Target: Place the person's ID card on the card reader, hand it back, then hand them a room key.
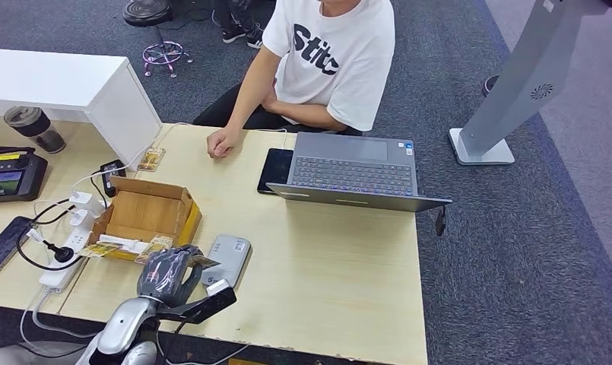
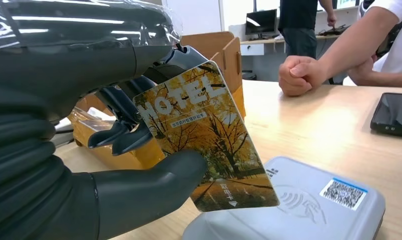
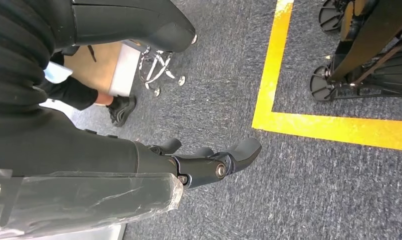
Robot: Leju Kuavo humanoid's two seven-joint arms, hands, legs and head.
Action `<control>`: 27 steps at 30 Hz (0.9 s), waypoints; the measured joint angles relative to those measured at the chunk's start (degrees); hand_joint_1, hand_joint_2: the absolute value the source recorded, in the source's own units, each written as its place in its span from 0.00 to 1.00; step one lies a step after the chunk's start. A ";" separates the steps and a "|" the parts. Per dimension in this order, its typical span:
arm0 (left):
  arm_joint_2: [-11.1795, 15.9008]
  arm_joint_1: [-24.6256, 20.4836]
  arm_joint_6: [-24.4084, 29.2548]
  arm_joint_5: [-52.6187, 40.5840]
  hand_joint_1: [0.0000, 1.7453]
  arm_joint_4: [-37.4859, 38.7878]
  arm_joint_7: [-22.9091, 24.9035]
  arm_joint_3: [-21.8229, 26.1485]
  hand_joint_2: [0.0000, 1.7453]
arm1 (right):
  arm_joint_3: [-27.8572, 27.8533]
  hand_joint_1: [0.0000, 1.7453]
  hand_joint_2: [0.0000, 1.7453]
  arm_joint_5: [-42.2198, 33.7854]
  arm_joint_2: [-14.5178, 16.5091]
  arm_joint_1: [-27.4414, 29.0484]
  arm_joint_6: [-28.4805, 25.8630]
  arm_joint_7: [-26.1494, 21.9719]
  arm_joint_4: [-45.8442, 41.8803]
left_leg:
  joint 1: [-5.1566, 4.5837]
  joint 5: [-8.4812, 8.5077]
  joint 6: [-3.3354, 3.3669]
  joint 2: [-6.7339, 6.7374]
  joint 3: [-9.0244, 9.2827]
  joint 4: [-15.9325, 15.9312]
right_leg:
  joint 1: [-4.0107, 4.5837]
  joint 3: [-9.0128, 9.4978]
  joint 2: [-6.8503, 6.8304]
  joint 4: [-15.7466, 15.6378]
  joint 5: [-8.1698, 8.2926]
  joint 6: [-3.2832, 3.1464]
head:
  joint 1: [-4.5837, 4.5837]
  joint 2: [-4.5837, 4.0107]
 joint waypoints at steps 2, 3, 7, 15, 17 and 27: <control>-0.10 -0.05 0.09 -0.26 1.00 0.66 -0.02 -0.09 1.00 | 0.10 0.00 1.00 0.08 0.10 0.00 0.00 0.09 0.02 | 0.00 0.00 0.00 -0.01 0.00 0.00 | 0.00 0.00 0.00 0.00 0.00 0.00 | 0.00 0.00; -0.17 -0.11 0.20 -0.35 1.00 1.02 -0.09 -0.13 1.00 | 0.16 0.00 1.00 0.10 0.14 0.00 0.00 0.13 0.04 | 0.00 0.00 0.00 -0.01 0.00 0.00 | 0.00 0.01 -0.01 0.00 0.00 0.00 | 0.00 0.00; -0.45 -0.48 0.67 -0.60 1.00 2.36 -0.38 -0.20 1.00 | 0.33 0.00 1.00 0.30 0.25 -0.06 0.00 0.23 0.21 | 0.00 0.00 0.00 -0.04 0.01 -0.01 | 0.00 0.05 -0.03 0.00 -0.01 0.00 | 0.01 0.00; -0.82 -0.75 0.72 -0.80 1.00 3.75 -0.44 -0.20 1.00 | 0.40 0.00 1.00 0.81 0.25 -0.07 0.00 0.24 0.40 | 0.00 0.01 0.01 -0.05 0.04 -0.01 | 0.00 0.11 -0.09 0.00 0.01 0.01 | 0.00 0.00; -0.84 -0.75 0.72 -0.80 1.00 3.95 -0.44 -0.20 1.00 | 0.40 0.00 1.00 0.80 0.26 -0.06 0.00 0.24 0.43 | 0.00 0.02 0.02 -0.05 0.05 -0.01 | 0.00 0.11 -0.10 0.00 0.01 0.01 | -0.01 0.00; -0.68 -0.21 0.75 -0.96 1.00 5.03 -0.30 -0.20 1.00 | 0.46 0.00 1.00 1.23 0.27 -0.06 -0.01 0.23 0.48 | 0.00 0.02 0.03 -0.08 0.02 -0.01 | 0.00 0.10 -0.11 0.00 0.01 0.02 | 0.00 0.00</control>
